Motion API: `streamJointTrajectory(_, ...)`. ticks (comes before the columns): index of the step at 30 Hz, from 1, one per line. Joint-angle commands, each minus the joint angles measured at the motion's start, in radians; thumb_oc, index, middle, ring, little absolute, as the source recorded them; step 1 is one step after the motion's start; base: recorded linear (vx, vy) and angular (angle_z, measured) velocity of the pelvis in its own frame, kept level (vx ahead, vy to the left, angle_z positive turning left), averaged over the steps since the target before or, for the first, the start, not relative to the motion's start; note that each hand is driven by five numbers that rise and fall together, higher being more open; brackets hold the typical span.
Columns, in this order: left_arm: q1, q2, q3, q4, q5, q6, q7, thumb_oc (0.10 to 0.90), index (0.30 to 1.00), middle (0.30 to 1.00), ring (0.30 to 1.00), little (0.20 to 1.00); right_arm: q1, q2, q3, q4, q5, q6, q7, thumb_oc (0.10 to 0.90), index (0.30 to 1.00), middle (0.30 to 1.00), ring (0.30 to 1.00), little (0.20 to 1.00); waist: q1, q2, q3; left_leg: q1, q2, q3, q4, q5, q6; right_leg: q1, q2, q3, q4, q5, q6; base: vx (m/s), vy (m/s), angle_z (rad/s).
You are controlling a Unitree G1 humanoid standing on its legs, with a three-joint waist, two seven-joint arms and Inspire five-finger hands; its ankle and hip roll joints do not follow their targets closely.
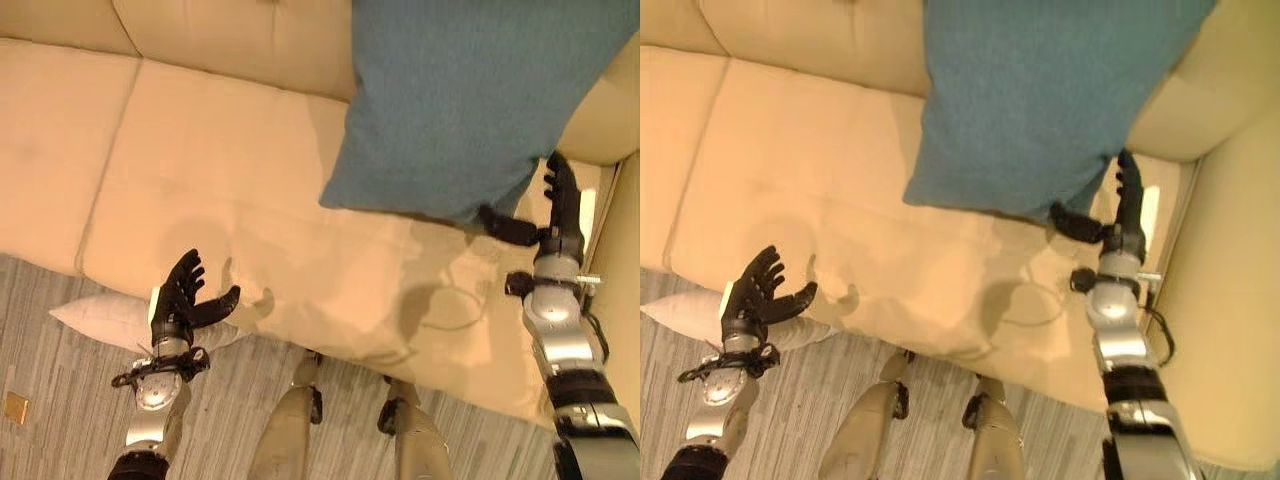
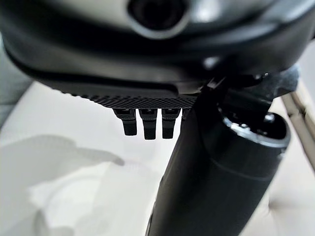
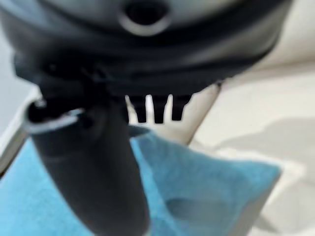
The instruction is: Pick up all the scattered cushions and arrange them neatly on the sofa.
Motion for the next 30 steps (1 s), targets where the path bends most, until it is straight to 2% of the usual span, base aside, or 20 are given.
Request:
streamJointTrajectory(1, 0.056, 0.020, 0.040, -0.008, 0.004, -0.031, -0.027, 0.800, 0.900, 0.900, 0.900, 0.900, 0.065, -0.026, 0.013, -0.053, -0.041, -0.039, 0.010, 0.800, 0.900, 0.900, 0.900, 0.900, -0.027, -0.082, -0.207, 0.089, -0.015, 0.040, 0.001, -0.139, -0.022, 0.047, -0.009, 0.026, -0.019, -0.072, 0.057, 0.12, 0.051, -0.04)
streamJointTrajectory(5, 0.110, -0.009, 0.046, 0.014, 0.020, -0.002, -0.044, 0.800, 0.900, 0.900, 0.900, 0.900, 0.166, -0.001, 0.006, -0.087, -0.029, -0.030, 0.088, 0.800, 0.900, 0.900, 0.900, 0.900, -0.037, -0.093, -0.239, 0.185, -0.019, 0.044, 0.001, -0.165, -0.012, 0.138, -0.012, 0.015, -0.019, -0.089, 0.060, 0.10, 0.058, -0.03)
streamJointTrajectory(6, 0.110, -0.009, 0.046, 0.014, 0.020, -0.002, -0.044, 0.800, 0.900, 0.900, 0.900, 0.900, 0.166, -0.001, 0.006, -0.088, -0.029, -0.030, 0.088, 0.800, 0.900, 0.900, 0.900, 0.900, -0.037, -0.094, -0.240, 0.182, -0.021, 0.044, 0.001, -0.162, -0.011, 0.135, -0.014, 0.015, -0.019, -0.086, 0.060, 0.11, 0.098, -0.09)
streamJointTrajectory(7, 0.142, -0.019, 0.042, 0.044, 0.058, 0.020, -0.057, 0.800, 0.900, 0.900, 0.900, 0.900, 0.243, 0.024, 0.014, -0.100, -0.011, -0.023, 0.160, 0.800, 0.900, 0.900, 0.900, 0.900, -0.041, -0.099, -0.259, 0.249, -0.029, 0.049, 0.001, -0.184, -0.005, 0.199, -0.013, 0.005, -0.019, -0.093, 0.063, 0.07, 0.078, -0.13)
streamJointTrajectory(11, 0.163, -0.049, 0.027, 0.096, 0.078, 0.045, -0.073, 0.800, 0.900, 0.900, 0.900, 0.900, 0.316, 0.059, 0.021, -0.100, -0.018, -0.009, 0.209, 0.800, 0.900, 0.900, 0.900, 0.900, -0.046, -0.107, -0.279, 0.299, -0.038, 0.053, 0.001, -0.200, 0.003, 0.250, -0.018, -0.006, -0.011, -0.098, 0.067, 0.05, 0.080, -0.03)
streamJointTrajectory(13, 0.175, -0.081, 0.026, 0.149, 0.076, 0.062, -0.081, 0.800, 0.900, 0.900, 0.900, 0.900, 0.355, 0.084, 0.027, -0.073, -0.042, 0.001, 0.224, 0.800, 0.900, 0.900, 0.900, 0.900, -0.049, -0.109, -0.291, 0.326, -0.043, 0.052, 0.001, -0.213, 0.008, 0.272, -0.020, -0.010, 0.006, -0.109, 0.068, 0.03, 0.092, -0.03)
streamJointTrajectory(16, 0.188, -0.086, 0.006, 0.212, 0.146, 0.083, -0.096, 0.800, 0.900, 0.900, 0.900, 0.900, 0.400, 0.137, 0.050, 0.017, -0.075, 0.011, 0.240, 0.800, 0.900, 0.900, 0.900, 0.900, -0.050, -0.110, -0.297, 0.371, -0.047, 0.056, 0.001, -0.231, 0.019, 0.296, -0.024, -0.006, 0.039, -0.119, 0.071, 0.04, 0.082, -0.02)
streamJointTrajectory(19, 0.194, -0.076, -0.024, 0.334, 0.271, 0.103, -0.097, 0.800, 0.900, 0.900, 0.900, 0.900, 0.423, 0.192, 0.087, 0.157, -0.096, 0.018, 0.243, 0.800, 0.900, 0.900, 0.900, 0.900, -0.045, -0.110, -0.282, 0.419, -0.050, 0.055, 0.001, -0.244, 0.034, 0.310, -0.026, 0.012, 0.088, -0.129, 0.077, 0.02, 0.067, -0.02)
streamJointTrajectory(22, 0.181, -0.076, -0.026, 0.427, 0.310, 0.110, -0.086, 0.800, 0.900, 0.900, 0.900, 0.900, 0.427, 0.217, 0.104, 0.231, -0.099, 0.019, 0.239, 0.800, 0.900, 0.900, 0.900, 0.900, -0.045, -0.111, -0.272, 0.436, -0.051, 0.050, 0.001, -0.245, 0.038, 0.318, -0.027, 0.021, 0.112, -0.140, 0.078, -0.03, 0.028, -0.19)
streamJointTrajectory(26, 0.125, -0.070, -0.038, 0.538, 0.332, 0.120, -0.054, 0.800, 0.900, 0.900, 0.900, 0.900, 0.412, 0.254, 0.123, 0.330, -0.078, 0.025, 0.226, 0.800, 0.900, 0.900, 0.900, 0.900, -0.058, -0.108, -0.243, 0.419, -0.044, 0.018, 0.001, -0.221, 0.047, 0.284, 0.002, 0.094, 0.239, -0.180, 0.068, -0.19, -0.003, 0.06)
streamJointTrajectory(27, 0.096, -0.065, -0.049, 0.577, 0.341, 0.125, -0.040, 0.800, 0.900, 0.900, 0.900, 0.900, 0.408, 0.268, 0.133, 0.383, -0.065, 0.026, 0.220, 0.800, 0.900, 0.900, 0.900, 0.900, -0.067, -0.108, -0.234, 0.397, -0.043, -0.002, 0.007, -0.202, 0.053, 0.272, 0.039, 0.151, 0.333, -0.210, 0.060, -0.23, -0.011, 0.33)
streamJointTrajectory(28, 0.095, -0.066, -0.049, 0.578, 0.341, 0.125, -0.040, 0.800, 0.900, 0.900, 0.900, 0.900, 0.407, 0.268, 0.133, 0.383, -0.065, 0.025, 0.220, 0.800, 0.900, 0.900, 0.900, 0.900, -0.066, -0.108, -0.236, 0.393, -0.042, -0.002, 0.007, -0.200, 0.052, 0.269, 0.040, 0.151, 0.331, -0.207, 0.059, -0.22, -0.028, 0.44)
streamJointTrajectory(30, 0.083, -0.069, -0.053, 0.610, 0.345, 0.127, -0.031, 0.800, 0.900, 0.900, 0.900, 0.900, 0.407, 0.282, 0.132, 0.413, -0.046, 0.025, 0.217, 0.800, 0.900, 0.900, 0.900, 0.900, -0.069, -0.108, -0.242, 0.367, -0.041, -0.019, 0.014, -0.186, 0.052, 0.261, 0.076, 0.192, 0.396, -0.217, 0.057, -0.16, -0.061, 0.44)
